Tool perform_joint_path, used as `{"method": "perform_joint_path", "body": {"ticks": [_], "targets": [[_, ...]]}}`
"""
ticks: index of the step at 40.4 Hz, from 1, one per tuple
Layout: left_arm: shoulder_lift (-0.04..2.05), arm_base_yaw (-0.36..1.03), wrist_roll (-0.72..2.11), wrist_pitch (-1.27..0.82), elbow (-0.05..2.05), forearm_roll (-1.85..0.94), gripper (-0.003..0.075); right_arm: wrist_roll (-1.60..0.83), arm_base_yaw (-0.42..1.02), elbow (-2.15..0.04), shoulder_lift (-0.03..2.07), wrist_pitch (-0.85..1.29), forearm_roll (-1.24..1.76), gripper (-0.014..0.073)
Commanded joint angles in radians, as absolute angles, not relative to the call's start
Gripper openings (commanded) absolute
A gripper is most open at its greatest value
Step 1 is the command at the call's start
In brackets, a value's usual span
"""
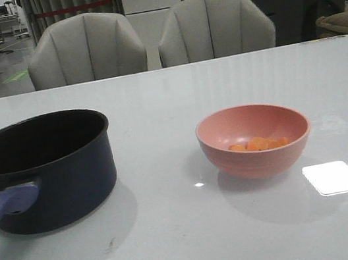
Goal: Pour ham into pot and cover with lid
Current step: 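Lift the glass lid off the pot and set it on the table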
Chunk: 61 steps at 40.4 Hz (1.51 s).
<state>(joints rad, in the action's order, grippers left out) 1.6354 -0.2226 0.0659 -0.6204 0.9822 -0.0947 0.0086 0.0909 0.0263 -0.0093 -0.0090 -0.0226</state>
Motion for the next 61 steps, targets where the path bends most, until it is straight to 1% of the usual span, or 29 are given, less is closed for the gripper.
{"method": "perform_joint_path", "body": {"ticks": [1,3,6,7,11,13,14,23,35,38,48,61], "targets": [[1.62,-0.222,0.068,-0.562,1.008,-0.1,0.0272,0.007,0.085,0.022,-0.031,-0.093,-0.035,0.016],[1.631,-0.222,0.07,-0.562,1.008,-0.1,0.028,0.007,0.085,0.022,-0.031,-0.093,-0.035,0.016],[1.638,-0.218,0.073,-0.559,1.008,-0.1,0.0336,0.007,0.085,0.022,-0.031,-0.093,-0.035,0.016],[1.64,-0.214,0.077,-0.559,1.008,-0.1,0.0359,0.007,0.085,0.022,-0.031,-0.093,-0.035,0.016],[1.644,-0.2,0.078,-0.549,1.008,-0.096,0.0491,0.007,0.085,0.022,-0.031,-0.093,-0.035,0.016],[1.644,-0.196,0.078,-0.547,1.008,-0.092,0.0536,0.007,0.085,0.022,-0.031,-0.093,-0.035,0.016],[1.644,-0.196,0.078,-0.547,1.008,-0.09,0.0545,0.007,0.085,0.022,-0.031,-0.093,-0.035,0.016],[1.622,-0.192,0.078,-0.583,1.033,-0.084,0.0547,0.007,0.085,0.022,-0.031,-0.093,-0.035,0.016],[1.445,-0.18,0.078,-0.583,1.029,-0.102,0.0536,0.007,0.085,0.022,-0.031,-0.093,-0.035,0.016],[1.372,-0.152,0.078,-0.567,1.021,-0.105,0.0529,0.007,0.085,0.022,-0.031,-0.093,-0.035,0.016],[1.124,0.016,0.078,-0.492,0.937,-0.103,0.0529,0.007,0.085,0.022,-0.031,-0.093,-0.035,0.016],[0.786,0.173,0.078,-0.233,0.648,-0.123,0.0529,0.007,0.085,0.022,-0.03,-0.093,-0.035,0.016]]}}
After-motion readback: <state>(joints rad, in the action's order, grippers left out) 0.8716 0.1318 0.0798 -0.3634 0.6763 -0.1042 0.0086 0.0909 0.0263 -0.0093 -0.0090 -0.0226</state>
